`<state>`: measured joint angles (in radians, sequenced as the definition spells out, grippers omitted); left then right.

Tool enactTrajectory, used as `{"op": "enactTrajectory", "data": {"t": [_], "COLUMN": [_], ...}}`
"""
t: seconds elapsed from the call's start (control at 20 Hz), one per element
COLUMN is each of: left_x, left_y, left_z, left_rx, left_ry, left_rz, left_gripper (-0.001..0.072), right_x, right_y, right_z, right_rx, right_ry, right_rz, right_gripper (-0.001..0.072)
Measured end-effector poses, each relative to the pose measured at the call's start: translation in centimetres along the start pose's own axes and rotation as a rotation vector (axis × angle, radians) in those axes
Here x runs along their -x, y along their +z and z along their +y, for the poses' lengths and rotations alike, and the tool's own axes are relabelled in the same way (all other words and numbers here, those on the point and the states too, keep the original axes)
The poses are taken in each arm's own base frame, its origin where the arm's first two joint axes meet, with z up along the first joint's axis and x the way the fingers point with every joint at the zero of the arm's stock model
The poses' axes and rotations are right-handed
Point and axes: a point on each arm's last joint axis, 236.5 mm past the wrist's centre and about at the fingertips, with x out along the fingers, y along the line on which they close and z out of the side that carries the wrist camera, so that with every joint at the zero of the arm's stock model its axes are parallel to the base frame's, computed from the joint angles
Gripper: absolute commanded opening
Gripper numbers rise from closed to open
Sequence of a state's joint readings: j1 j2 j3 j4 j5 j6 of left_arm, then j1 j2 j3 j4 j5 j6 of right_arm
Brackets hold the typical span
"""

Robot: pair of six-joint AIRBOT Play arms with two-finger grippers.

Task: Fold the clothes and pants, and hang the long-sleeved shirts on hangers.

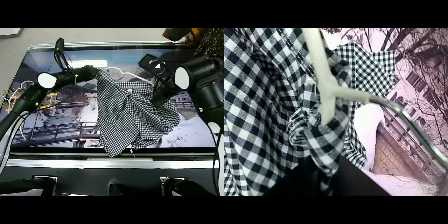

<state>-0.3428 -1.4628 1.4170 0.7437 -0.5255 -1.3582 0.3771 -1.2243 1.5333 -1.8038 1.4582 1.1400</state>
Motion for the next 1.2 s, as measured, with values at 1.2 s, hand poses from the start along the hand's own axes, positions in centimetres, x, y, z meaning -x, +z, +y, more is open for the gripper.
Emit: {"op": "enactTrajectory", "data": {"t": [1.2], "left_x": [1.3], "left_y": [-1.7], "left_z": [0.3], "left_rx": [-0.079], "left_ry": [0.012], "left_rz": [0.11], "left_gripper": [0.0022], "right_x": [2.2], "right_y": [-0.7], "right_z": [0.9], "right_rx": [-0.015], "right_ry": [0.028], "right_rz": [-0.021], "right_gripper": [0.0025]}}
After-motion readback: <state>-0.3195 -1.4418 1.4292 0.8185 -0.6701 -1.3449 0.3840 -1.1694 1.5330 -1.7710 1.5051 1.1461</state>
